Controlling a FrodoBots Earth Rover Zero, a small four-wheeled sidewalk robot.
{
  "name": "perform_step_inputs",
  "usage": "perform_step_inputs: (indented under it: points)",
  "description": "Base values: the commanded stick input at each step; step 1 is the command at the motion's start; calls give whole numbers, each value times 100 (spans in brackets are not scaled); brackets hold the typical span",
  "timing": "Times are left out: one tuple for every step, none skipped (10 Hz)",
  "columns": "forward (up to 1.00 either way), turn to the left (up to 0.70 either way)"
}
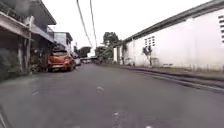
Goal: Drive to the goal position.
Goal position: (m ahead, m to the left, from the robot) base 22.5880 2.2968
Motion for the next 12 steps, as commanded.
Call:
perform_step_inputs:
  points:
    - [100, 0]
    - [100, 0]
    - [100, 0]
    - [100, 0]
    - [100, 0]
    - [100, 0]
    - [100, 0]
    - [100, 0]
    - [100, 0]
    - [100, 0]
    - [100, 0]
    - [100, 0]
